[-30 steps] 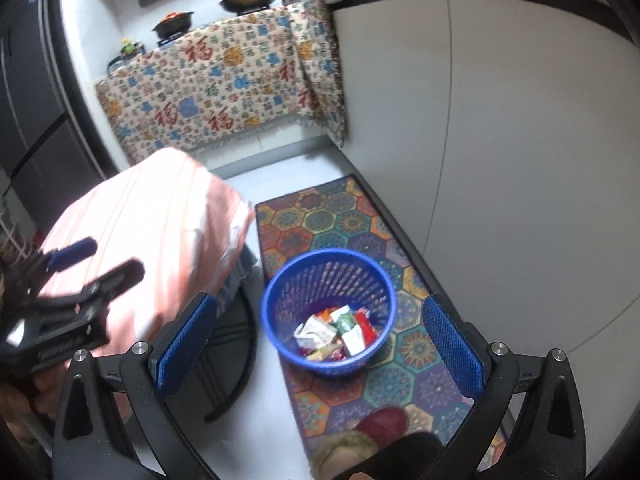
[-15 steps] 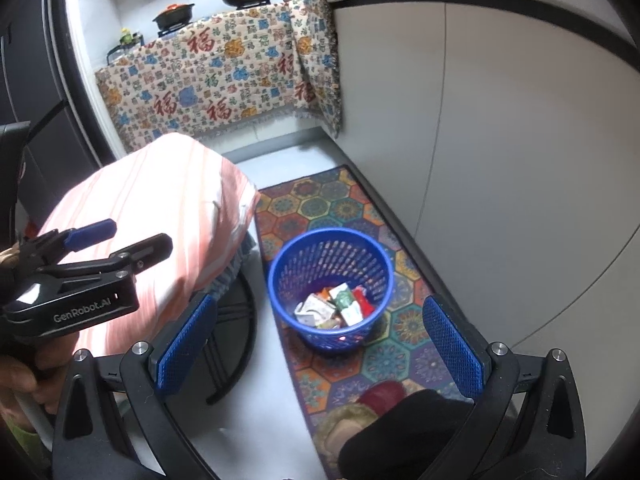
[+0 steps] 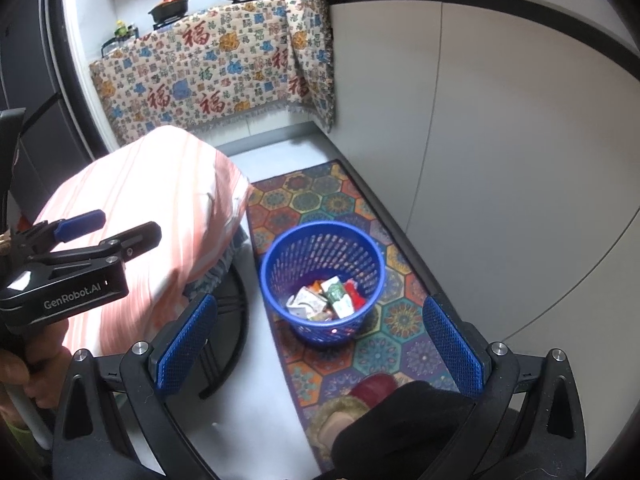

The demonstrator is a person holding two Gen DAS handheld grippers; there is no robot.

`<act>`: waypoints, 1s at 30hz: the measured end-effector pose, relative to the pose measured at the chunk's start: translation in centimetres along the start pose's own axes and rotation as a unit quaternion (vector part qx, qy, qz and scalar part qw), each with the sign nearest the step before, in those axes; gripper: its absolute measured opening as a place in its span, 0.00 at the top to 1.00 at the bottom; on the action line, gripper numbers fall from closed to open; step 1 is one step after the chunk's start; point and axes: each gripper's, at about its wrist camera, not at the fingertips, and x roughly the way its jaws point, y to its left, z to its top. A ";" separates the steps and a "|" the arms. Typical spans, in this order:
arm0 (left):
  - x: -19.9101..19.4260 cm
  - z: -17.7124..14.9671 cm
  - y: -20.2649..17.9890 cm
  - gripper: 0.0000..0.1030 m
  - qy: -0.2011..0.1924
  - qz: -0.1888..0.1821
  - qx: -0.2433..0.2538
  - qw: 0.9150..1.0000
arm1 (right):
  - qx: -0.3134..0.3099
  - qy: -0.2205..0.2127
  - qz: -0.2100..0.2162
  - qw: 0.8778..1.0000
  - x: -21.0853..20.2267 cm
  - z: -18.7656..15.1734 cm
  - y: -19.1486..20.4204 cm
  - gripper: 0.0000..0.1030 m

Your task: Collect trash

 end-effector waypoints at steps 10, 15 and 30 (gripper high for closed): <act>0.0 -0.1 0.1 0.16 0.002 0.001 -0.002 1.000 | 0.003 0.002 -0.002 1.000 0.0 0.2 0.1 0.00; -0.1 -0.1 0.2 0.16 0.003 0.001 -0.002 1.000 | 0.003 0.003 -0.001 1.000 0.0 0.1 0.1 0.00; -0.1 0.0 0.1 0.16 0.003 0.001 -0.002 1.000 | 0.007 0.007 -0.004 1.000 0.0 0.3 0.0 0.00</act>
